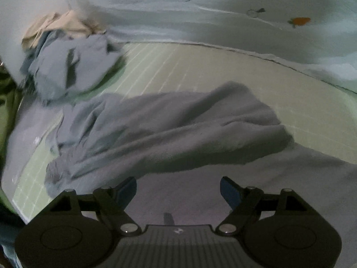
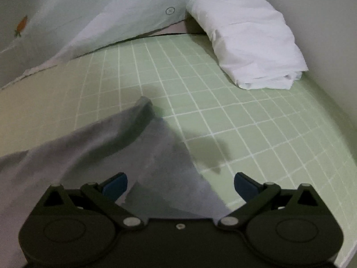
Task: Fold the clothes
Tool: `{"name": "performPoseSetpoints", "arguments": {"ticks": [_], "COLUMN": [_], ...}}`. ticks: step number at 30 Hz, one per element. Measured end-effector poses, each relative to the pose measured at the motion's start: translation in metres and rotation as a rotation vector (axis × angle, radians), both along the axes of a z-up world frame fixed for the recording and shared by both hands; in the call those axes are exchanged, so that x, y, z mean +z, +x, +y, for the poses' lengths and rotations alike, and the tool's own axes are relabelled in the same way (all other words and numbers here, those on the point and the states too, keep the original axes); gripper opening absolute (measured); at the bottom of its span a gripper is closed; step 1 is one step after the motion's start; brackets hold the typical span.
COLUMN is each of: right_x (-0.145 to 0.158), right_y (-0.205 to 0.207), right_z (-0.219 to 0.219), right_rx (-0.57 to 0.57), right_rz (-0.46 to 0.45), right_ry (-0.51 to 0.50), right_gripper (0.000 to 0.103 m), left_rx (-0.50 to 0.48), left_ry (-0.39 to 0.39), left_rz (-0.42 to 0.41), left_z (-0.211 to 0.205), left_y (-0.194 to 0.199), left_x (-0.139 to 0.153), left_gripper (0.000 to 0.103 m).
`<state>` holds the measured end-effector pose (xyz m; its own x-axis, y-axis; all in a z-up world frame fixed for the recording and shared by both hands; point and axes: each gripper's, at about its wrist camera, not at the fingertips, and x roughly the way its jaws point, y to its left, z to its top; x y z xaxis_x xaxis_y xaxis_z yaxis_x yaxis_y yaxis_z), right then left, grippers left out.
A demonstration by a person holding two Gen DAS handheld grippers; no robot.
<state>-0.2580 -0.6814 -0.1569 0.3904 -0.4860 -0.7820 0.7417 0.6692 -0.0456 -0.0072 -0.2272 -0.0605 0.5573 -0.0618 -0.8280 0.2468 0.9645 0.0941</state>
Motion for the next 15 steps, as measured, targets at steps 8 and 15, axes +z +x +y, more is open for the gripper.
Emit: {"name": "performPoseSetpoints", "arguments": {"ticks": [8,15], "right_x": [-0.009,-0.001], "right_y": [0.009,0.014], "right_z": [-0.016,-0.003], "right_rx": [-0.033,0.006], "right_rz": [-0.038,-0.061], "right_ry": [0.059,0.037], "right_gripper": [0.052,0.008], "left_rx": [-0.029,-0.032], "left_ry": [0.005,-0.005], "left_rz": [-0.002,0.012], "left_z": [-0.014,-0.002], "left_y": [0.017,0.02], "left_x": [0.003,0.001], "left_gripper": [0.083,0.083]}}
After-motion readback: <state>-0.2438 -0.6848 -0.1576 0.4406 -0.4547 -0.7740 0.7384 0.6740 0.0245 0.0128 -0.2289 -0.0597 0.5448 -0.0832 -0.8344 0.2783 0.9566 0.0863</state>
